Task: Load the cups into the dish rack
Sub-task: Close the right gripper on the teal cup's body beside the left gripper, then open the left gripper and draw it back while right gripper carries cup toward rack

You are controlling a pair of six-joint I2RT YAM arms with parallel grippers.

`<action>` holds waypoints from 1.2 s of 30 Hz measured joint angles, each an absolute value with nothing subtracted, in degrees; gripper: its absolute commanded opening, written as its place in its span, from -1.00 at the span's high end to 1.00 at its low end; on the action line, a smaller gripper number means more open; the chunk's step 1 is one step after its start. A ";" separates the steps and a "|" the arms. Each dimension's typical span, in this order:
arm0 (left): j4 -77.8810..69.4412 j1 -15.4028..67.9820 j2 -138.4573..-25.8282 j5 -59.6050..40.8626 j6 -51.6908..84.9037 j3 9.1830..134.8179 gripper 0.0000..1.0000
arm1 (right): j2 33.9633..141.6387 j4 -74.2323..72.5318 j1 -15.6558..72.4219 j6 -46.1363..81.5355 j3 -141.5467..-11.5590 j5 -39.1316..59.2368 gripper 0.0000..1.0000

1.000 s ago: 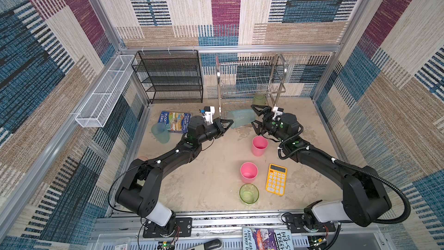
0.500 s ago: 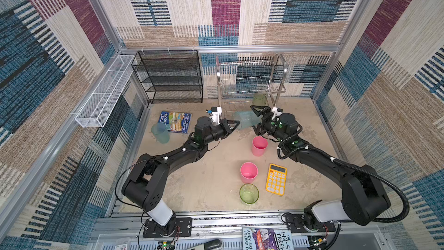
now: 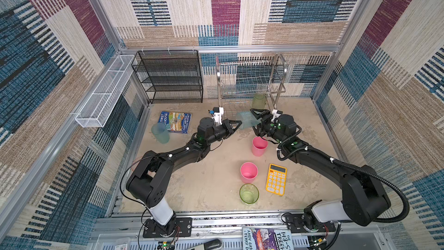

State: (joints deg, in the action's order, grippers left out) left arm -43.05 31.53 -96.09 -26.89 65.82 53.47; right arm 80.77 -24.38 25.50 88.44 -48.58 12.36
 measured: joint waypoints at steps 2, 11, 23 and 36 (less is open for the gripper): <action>-43.07 31.53 -96.12 -26.87 65.80 53.49 0.81 | 80.68 -24.36 25.50 88.44 -48.58 11.92 -0.37; -42.57 31.53 -95.85 -26.65 65.14 53.45 0.39 | 80.55 -24.03 25.50 87.74 -48.12 10.26 -0.29; -36.49 31.51 -90.72 -24.53 61.98 50.68 -0.26 | 77.32 -20.18 25.56 80.75 -48.12 4.62 -0.23; -9.91 31.35 -79.20 -19.62 49.76 54.17 -0.60 | 73.93 -17.43 26.41 69.12 -46.87 -4.58 -0.23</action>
State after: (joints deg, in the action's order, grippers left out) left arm -9.91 31.35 -79.20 -19.62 49.76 54.17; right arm 73.93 -17.43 26.41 69.12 -46.87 -4.58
